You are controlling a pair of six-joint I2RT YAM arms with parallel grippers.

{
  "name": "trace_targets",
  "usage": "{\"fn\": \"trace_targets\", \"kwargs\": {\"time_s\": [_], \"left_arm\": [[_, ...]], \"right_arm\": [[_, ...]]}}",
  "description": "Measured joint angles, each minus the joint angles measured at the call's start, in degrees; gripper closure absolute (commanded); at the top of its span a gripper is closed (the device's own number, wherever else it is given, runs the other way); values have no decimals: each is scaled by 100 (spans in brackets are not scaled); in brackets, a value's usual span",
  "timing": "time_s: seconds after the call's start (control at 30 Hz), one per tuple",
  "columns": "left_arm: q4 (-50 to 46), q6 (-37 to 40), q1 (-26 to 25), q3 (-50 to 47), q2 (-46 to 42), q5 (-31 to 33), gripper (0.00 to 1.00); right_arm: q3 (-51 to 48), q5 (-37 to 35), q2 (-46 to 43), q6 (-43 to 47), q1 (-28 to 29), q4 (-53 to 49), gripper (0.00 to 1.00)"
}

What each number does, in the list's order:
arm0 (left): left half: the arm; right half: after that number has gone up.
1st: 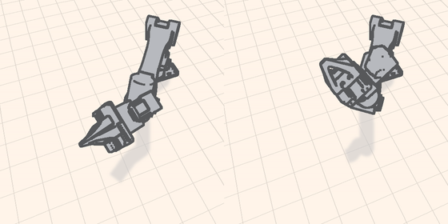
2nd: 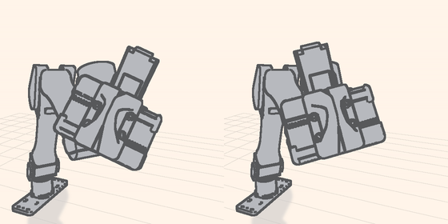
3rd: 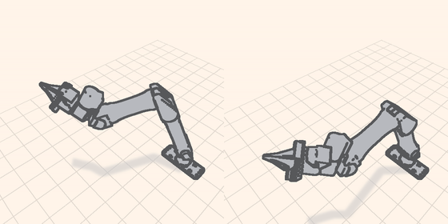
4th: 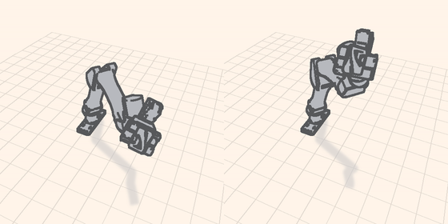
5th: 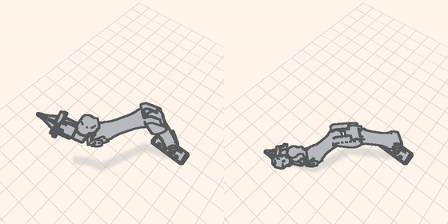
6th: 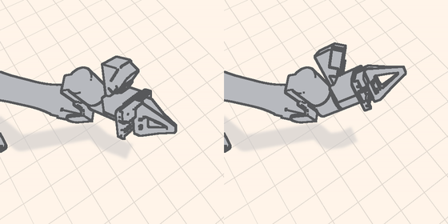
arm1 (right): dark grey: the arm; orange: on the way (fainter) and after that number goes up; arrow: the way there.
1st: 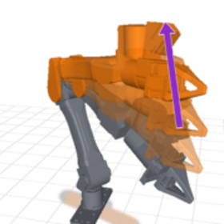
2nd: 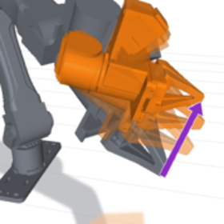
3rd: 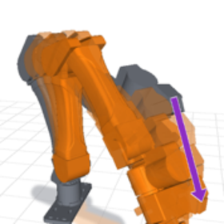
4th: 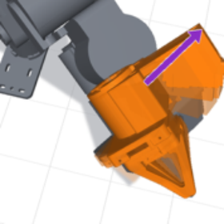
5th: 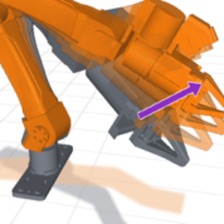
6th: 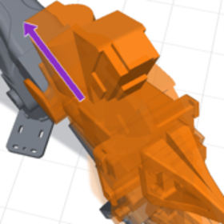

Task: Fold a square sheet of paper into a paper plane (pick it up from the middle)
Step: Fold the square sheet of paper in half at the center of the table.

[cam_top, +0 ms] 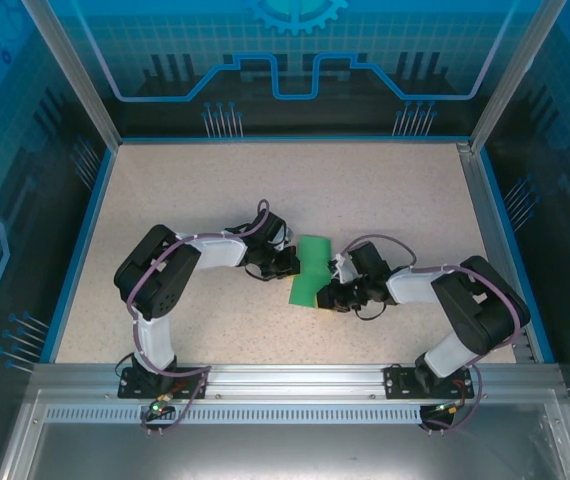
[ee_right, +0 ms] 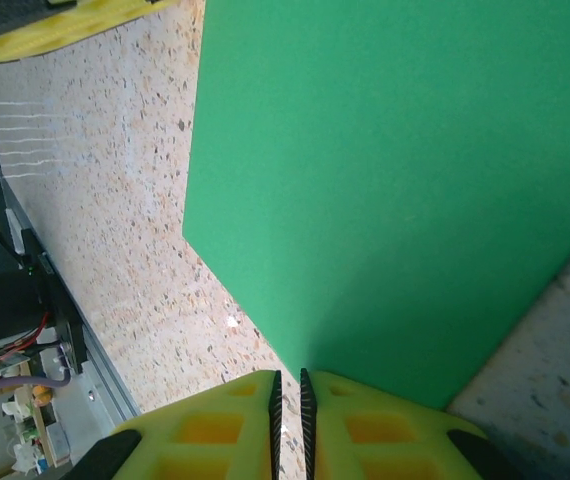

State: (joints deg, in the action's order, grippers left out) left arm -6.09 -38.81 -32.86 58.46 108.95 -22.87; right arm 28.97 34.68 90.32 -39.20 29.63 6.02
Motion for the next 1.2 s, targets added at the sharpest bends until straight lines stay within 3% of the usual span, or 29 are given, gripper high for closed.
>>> {"fn": "trace_targets", "kwargs": {"time_s": [0.27,0.43,0.6,0.97,1.2], "left_arm": [[-2,15,2,2,9,0,100],[-28,17,2,22,9,0,100],[-28,17,2,22,13,0,100],[-31,20,0,22,15,11,100],[-31,35,2,24,20,7,100]], "right_arm": [[68,-2,20,68,-2,-127,84],[372,-264,-151,177,-28,-767,84],[986,-323,-210,269,-380,-942,83],[1370,-404,903,433,-573,-850,83],[1373,-289,911,435,-643,-811,82]]}}
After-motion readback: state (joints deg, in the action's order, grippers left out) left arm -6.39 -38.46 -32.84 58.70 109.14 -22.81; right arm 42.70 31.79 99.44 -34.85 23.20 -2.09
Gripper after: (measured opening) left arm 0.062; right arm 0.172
